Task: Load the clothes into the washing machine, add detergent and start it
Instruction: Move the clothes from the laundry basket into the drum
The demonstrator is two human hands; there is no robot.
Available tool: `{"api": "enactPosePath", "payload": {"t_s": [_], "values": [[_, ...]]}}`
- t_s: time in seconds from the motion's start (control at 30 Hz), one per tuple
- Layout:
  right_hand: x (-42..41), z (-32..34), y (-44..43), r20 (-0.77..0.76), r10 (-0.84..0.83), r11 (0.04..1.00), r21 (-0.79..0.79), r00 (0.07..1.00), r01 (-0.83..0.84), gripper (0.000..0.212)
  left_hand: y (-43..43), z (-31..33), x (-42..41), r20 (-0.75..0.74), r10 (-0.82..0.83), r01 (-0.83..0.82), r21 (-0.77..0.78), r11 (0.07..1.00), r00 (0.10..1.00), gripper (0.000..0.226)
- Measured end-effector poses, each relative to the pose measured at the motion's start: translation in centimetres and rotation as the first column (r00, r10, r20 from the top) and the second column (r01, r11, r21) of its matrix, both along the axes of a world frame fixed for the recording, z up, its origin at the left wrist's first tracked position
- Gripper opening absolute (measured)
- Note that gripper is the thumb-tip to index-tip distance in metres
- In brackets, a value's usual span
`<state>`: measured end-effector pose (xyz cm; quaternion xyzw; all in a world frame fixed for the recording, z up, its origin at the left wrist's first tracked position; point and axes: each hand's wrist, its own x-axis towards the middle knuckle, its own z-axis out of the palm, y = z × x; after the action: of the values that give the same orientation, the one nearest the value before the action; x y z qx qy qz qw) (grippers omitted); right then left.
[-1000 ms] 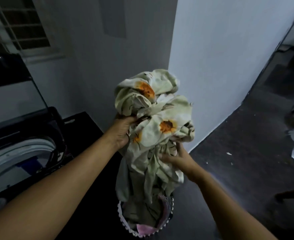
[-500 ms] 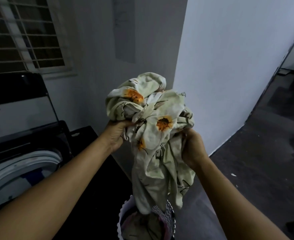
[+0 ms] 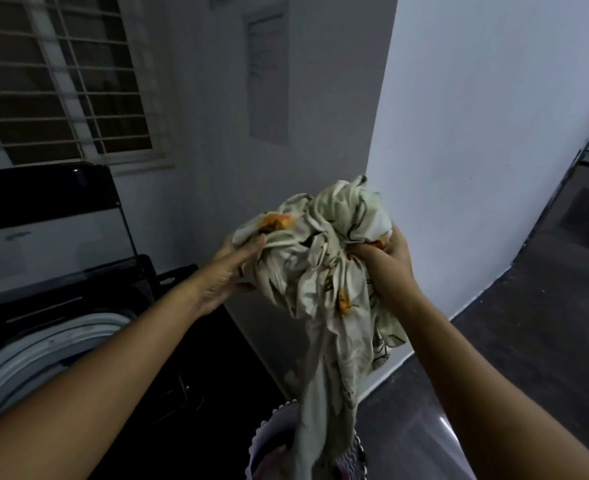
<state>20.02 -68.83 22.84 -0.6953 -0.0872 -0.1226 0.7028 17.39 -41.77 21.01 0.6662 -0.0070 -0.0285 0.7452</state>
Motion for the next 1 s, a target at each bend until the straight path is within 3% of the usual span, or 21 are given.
{"api": "enactPosePath", "payload": {"t_s": [0.07,0.2,0.27,0.37,0.43,0.53,0.63,0.73,0.83,1.0], "values": [[-0.3,0.4,1.1,0.064,0.097,0.988,-0.126,0.993,-0.088,0.064,-1.5,0.7,0.1,-0.017,-0.08,0.08,-0.015,0.997,0.997,0.084],[-1.0,1.1,3.7,0.129,0.309,0.903,-0.352,0.942,-0.248,0.067,-4.6,2.0,0.6,-0.008,-0.164,0.163,-0.073,0.984,0.986,0.052],[-1.2,1.4,4.1,0.148,0.354,0.879,-0.389,0.923,-0.275,0.069,-5.1,2.5,1.0,-0.008,-0.113,0.11,-0.186,0.976,0.994,0.046],[-1.9,1.9,4.3,0.12,0.4,0.872,-0.354,0.909,-0.338,0.07,-5.2,2.4,2.1,-0.036,-0.001,-0.007,-0.215,0.977,0.999,0.054],[-2.7,1.6,4.0,0.189,0.363,0.881,-0.388,0.913,-0.27,0.076,-5.5,2.7,2.8,-0.005,0.076,-0.075,-0.236,0.969,0.997,0.057],[-2.4,0.0,2.1,0.291,0.263,0.816,-0.575,0.92,-0.052,0.104,-4.9,3.6,3.5,0.063,0.168,-0.144,-0.28,0.949,0.984,0.051],[-1.3,-2.9,-0.2,0.125,0.141,0.768,-0.64,0.982,-0.029,0.13,-3.7,3.9,3.8,0.097,0.224,-0.187,-0.299,0.936,0.97,0.052],[-0.8,-5.9,-0.7,-0.012,0.075,0.736,-0.674,0.997,-0.064,0.142,-3.0,4.6,4.0,0.089,0.244,-0.196,-0.369,0.909,0.966,0.058],[-1.3,-8.1,0.8,-0.128,0.147,0.724,-0.661,0.981,-0.195,0.139,-2.3,6.2,3.8,0.082,0.161,-0.109,-0.437,0.893,0.984,0.075],[-2.0,-9.5,6.7,-0.189,0.315,0.737,-0.569,0.93,-0.365,0.122,-1.3,8.1,2.3,0.106,0.115,-0.037,-0.553,0.832,0.988,0.07]]}}
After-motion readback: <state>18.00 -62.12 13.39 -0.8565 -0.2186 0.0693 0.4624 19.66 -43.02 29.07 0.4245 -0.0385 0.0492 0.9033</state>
